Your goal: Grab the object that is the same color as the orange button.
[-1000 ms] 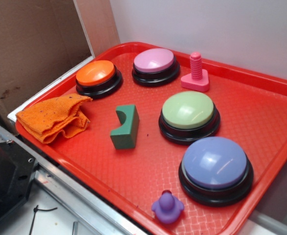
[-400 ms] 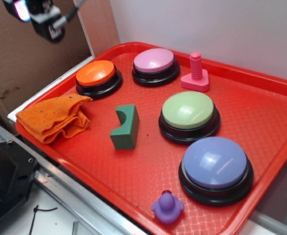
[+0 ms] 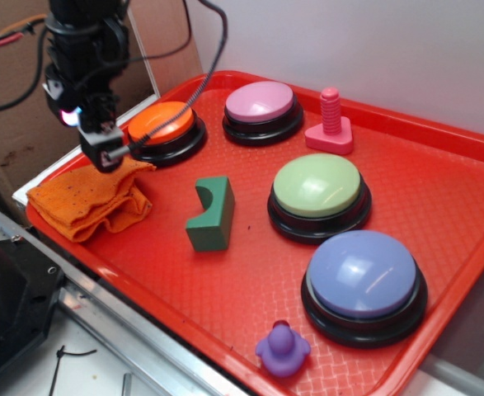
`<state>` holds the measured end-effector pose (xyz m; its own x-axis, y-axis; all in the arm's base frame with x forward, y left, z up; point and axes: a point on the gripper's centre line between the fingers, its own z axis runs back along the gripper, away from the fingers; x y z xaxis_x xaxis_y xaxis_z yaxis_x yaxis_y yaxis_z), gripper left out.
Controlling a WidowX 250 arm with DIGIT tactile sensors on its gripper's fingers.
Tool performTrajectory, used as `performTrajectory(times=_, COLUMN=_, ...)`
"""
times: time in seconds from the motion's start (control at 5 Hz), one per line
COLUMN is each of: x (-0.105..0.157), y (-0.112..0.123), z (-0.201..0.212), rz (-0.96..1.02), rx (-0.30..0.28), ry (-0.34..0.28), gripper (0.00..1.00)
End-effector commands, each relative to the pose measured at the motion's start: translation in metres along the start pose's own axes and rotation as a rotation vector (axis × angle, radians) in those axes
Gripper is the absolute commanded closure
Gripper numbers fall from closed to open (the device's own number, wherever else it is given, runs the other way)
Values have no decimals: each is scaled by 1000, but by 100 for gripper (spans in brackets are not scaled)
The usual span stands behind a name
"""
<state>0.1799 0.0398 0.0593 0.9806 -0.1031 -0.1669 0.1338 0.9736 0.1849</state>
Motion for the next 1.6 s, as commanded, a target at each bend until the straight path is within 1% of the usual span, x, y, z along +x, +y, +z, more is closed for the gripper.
performTrajectory(times=0.0, x=4, y=-31, z=4, rz=0, rx=-152, ry=-2, gripper=0)
performTrajectory(times=0.2, x=5, y=-30, z=-7, rz=36, rx=-115, ry=40, gripper=0)
performTrajectory(times=0.4, x=14, y=-4, z=-27, rz=73, rx=12, ry=62, gripper=0)
performTrajectory(times=0.6, x=28, y=-2, z=-42, rz=63, rx=41, ry=80, gripper=0)
performTrajectory(times=0.8, x=31, y=-13, z=-56, rz=64, rx=63, ry=144, gripper=0)
performTrajectory(times=1.0, x=26, y=-15, z=-57, rz=42, rx=66, ry=120, gripper=100)
performTrajectory(times=1.2, x=23, y=-17, z=-45, rz=17, rx=60, ry=96, gripper=100)
performTrajectory(times=1.4, x=19, y=-16, z=-33, rz=45, rx=45, ry=74, gripper=100)
